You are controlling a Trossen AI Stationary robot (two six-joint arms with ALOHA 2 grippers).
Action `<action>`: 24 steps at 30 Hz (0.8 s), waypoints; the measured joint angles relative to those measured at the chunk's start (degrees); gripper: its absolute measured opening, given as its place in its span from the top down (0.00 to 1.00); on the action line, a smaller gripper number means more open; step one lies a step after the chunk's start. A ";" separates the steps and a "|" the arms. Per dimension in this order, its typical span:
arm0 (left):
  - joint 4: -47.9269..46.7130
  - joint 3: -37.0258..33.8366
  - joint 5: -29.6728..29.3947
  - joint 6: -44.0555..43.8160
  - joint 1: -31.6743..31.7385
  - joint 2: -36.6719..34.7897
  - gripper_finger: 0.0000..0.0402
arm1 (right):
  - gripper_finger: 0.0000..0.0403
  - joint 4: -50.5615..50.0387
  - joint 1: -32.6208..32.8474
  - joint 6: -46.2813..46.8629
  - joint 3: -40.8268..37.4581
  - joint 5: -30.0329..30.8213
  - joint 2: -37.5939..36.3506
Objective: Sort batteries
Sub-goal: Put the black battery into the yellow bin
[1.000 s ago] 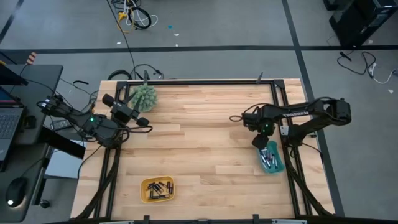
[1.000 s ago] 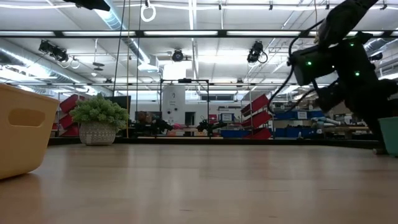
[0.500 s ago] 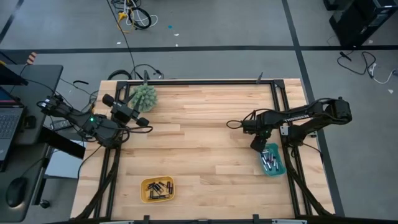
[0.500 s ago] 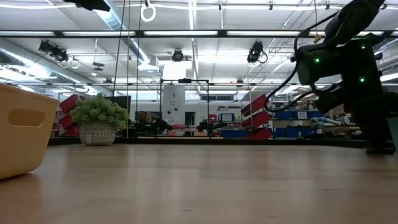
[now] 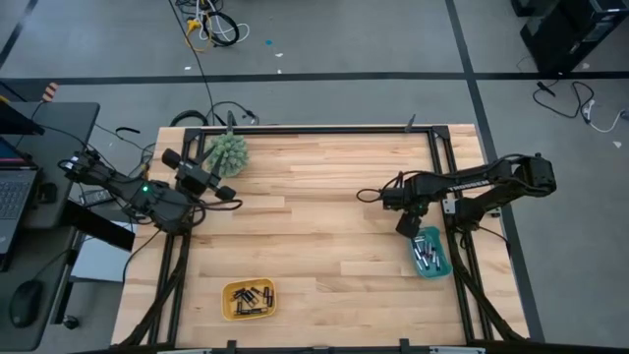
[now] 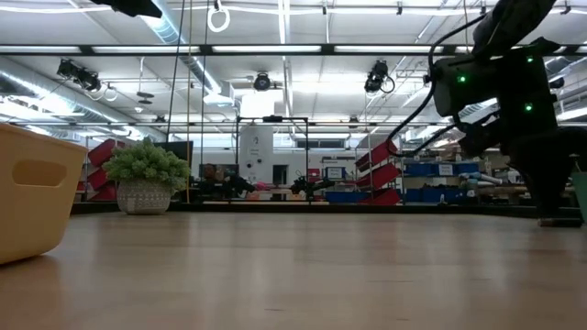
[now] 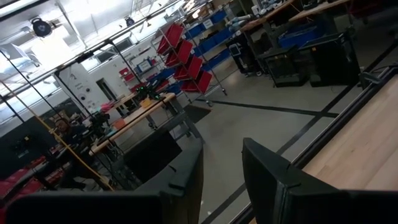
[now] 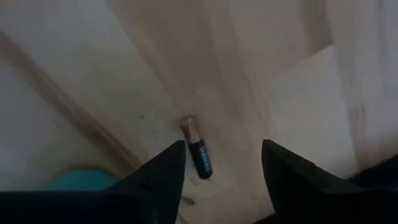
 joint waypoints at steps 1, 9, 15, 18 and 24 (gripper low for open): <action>-0.86 -0.02 0.00 -0.52 0.01 0.00 0.73 | 0.51 0.21 0.00 -0.11 -0.30 -0.68 0.00; -5.64 -0.02 0.04 -5.11 0.01 0.00 0.73 | 0.39 4.71 1.55 0.16 -2.75 -2.08 0.00; -6.21 -0.02 0.04 -4.81 -0.01 0.00 0.73 | 0.42 7.67 1.88 2.48 -4.93 -2.12 -0.22; -6.56 -0.02 0.04 -4.94 -0.01 0.00 0.73 | 0.47 8.32 1.95 2.73 -5.04 -1.44 -0.20; -6.92 -0.02 0.03 -4.98 0.01 0.00 0.73 | 0.72 11.34 1.90 3.06 -6.62 -2.13 -0.33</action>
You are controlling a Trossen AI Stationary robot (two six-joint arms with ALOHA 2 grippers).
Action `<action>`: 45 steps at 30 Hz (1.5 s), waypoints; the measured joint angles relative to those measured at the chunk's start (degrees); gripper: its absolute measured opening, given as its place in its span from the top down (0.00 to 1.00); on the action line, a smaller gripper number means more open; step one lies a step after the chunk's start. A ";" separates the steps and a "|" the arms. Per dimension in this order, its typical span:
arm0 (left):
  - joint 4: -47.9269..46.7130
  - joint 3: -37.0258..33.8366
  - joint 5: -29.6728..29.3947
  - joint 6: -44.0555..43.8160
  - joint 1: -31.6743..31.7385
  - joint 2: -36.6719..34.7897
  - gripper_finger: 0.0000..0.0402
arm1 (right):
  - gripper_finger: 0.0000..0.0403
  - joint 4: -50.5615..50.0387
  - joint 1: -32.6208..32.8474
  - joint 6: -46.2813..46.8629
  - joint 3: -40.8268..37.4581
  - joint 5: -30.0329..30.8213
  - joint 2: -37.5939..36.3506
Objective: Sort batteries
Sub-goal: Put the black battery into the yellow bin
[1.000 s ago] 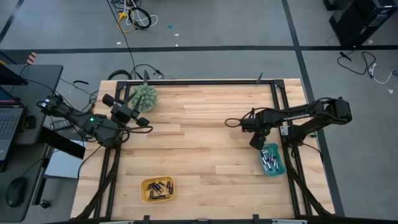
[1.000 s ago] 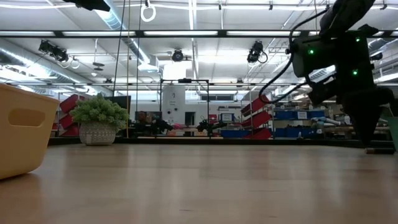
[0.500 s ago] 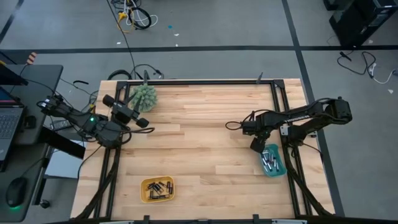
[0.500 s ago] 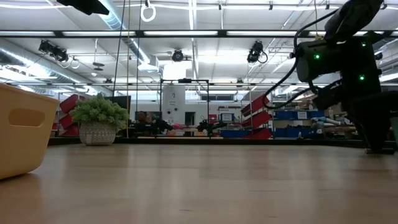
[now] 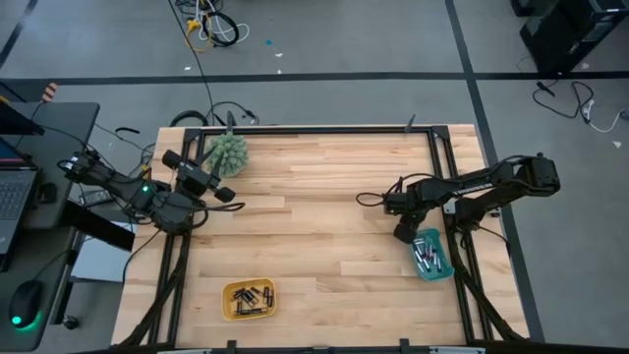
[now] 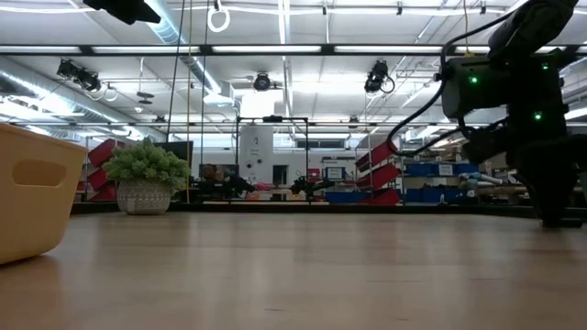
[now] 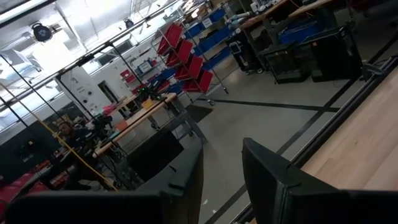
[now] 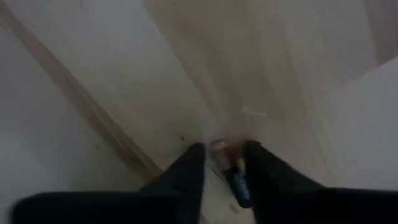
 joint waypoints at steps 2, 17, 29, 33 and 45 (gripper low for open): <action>-0.01 0.00 0.00 -0.02 -0.01 0.00 0.73 | 0.83 0.30 -0.05 1.50 0.02 0.16 0.00; 0.99 0.00 -0.01 -1.53 0.00 0.00 0.73 | 0.98 8.94 -1.09 -9.96 9.58 9.02 0.28; 7.13 0.00 6.01 -7.82 -0.02 -0.01 0.73 | 0.99 99.36 -0.22 -25.48 10.16 -24.83 11.95; 9.41 0.00 8.29 -10.50 -0.11 0.57 0.73 | 0.99 120.74 4.48 -21.82 13.80 -27.49 25.71; 14.26 0.00 9.32 -11.71 -0.11 1.27 0.73 | 0.99 121.55 14.94 -19.56 43.53 -24.49 53.14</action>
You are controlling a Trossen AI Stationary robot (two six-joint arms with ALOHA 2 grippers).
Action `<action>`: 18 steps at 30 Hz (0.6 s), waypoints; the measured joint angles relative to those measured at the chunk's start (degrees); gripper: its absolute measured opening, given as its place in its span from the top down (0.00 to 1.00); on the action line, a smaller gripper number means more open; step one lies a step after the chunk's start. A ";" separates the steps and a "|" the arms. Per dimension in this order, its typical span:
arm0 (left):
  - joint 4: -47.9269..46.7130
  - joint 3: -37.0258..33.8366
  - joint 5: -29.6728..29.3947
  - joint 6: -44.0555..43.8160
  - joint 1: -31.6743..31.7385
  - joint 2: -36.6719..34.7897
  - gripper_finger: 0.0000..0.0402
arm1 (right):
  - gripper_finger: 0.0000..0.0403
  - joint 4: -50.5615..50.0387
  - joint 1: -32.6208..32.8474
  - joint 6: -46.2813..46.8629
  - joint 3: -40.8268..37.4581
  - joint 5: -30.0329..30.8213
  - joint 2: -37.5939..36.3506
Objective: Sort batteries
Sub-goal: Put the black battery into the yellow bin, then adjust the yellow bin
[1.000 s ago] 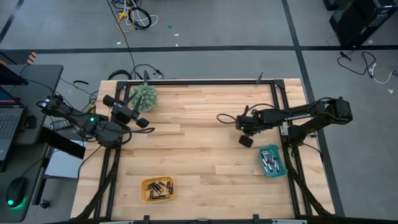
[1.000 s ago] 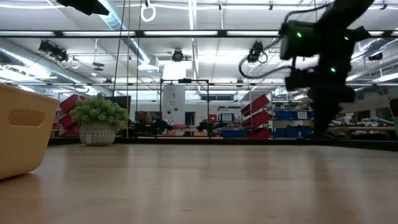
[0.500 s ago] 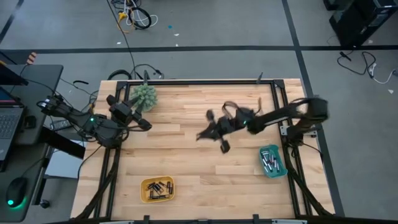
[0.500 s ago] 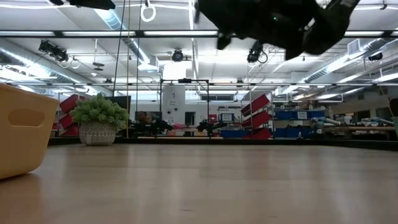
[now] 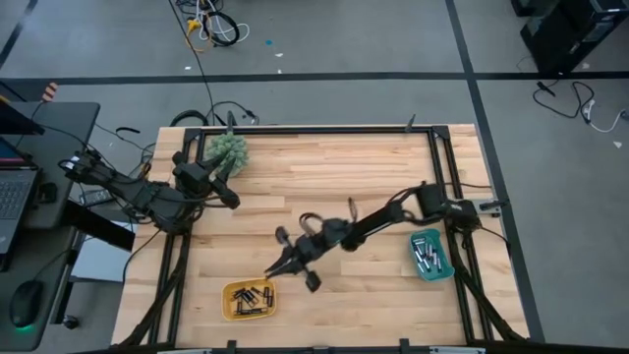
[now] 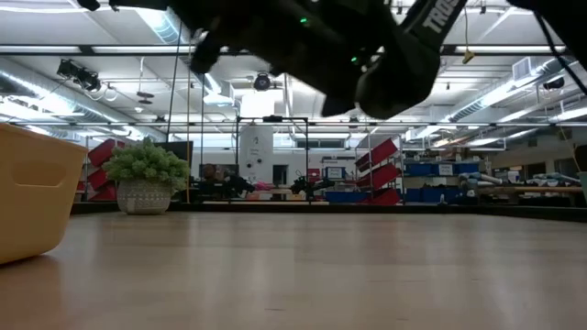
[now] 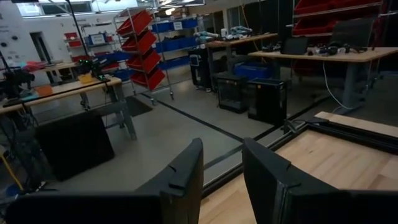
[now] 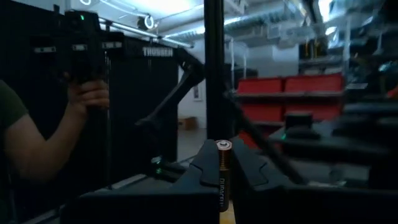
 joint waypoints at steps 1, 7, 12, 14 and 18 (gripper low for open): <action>0.00 0.00 0.00 0.00 0.00 0.00 0.73 | 0.99 -0.76 0.37 0.72 2.01 0.00 1.63; -0.01 0.00 -0.02 1.55 0.00 0.00 0.73 | 0.99 -5.22 1.59 5.72 11.52 0.03 10.32; 0.00 0.00 0.13 1.32 0.00 0.00 0.73 | 0.94 -11.58 2.60 7.65 15.78 -1.79 14.03; 0.00 0.00 0.16 1.28 0.00 0.00 0.73 | 0.90 -14.87 2.85 7.56 16.45 -1.90 14.01; 0.00 0.00 1.76 1.22 0.00 0.00 0.73 | 0.79 -16.80 2.87 7.39 16.61 -1.99 13.02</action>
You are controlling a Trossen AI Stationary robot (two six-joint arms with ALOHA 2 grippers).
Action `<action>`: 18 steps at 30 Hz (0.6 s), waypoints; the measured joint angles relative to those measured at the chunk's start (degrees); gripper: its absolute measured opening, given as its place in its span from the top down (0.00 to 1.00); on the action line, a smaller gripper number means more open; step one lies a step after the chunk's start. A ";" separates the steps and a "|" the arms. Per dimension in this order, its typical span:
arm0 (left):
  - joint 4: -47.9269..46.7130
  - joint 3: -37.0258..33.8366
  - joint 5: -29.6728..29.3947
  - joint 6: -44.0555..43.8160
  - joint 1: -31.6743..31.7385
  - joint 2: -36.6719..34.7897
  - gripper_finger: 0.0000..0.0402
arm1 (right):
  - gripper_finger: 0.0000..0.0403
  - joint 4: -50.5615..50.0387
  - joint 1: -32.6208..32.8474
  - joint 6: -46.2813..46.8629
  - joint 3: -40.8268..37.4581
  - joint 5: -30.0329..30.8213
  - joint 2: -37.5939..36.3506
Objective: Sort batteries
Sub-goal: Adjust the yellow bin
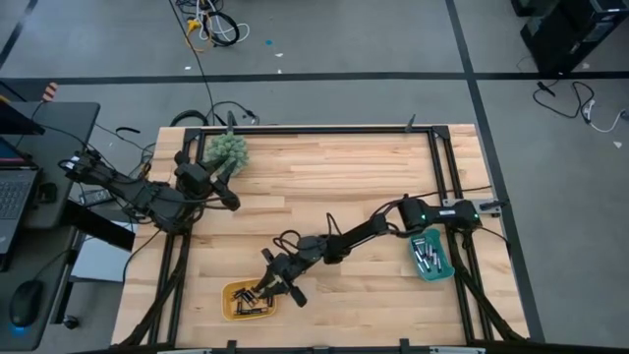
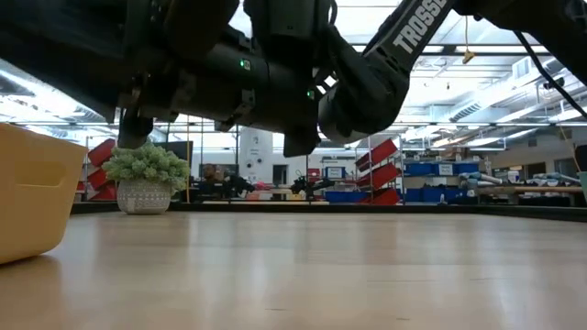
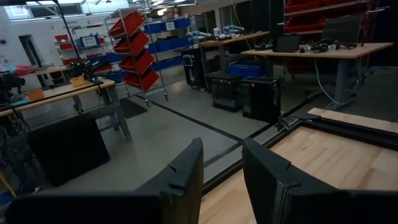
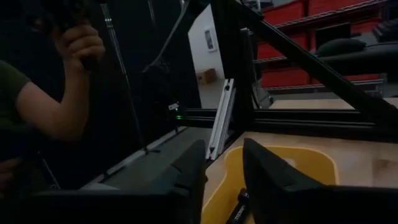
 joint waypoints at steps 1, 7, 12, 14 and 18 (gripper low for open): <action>-0.02 0.00 0.17 0.00 0.00 0.00 0.73 | 0.77 -0.25 -0.18 -0.04 0.00 -0.53 -0.15; -2.24 0.00 6.35 -1.48 -0.68 0.01 0.73 | 0.69 -2.70 -2.14 0.22 -0.53 -6.19 -1.63; -9.79 0.00 21.71 -1.92 -3.21 0.04 0.73 | 0.71 -9.89 -3.75 -6.35 -5.25 -9.38 -11.18; -14.03 0.00 28.09 -3.54 -4.19 0.04 0.73 | 0.72 -17.81 -3.82 -11.81 -8.17 -8.09 -16.40; -23.22 0.00 39.87 -11.74 -5.44 0.15 0.73 | 0.74 -36.49 -2.45 -22.64 -15.27 5.27 -28.32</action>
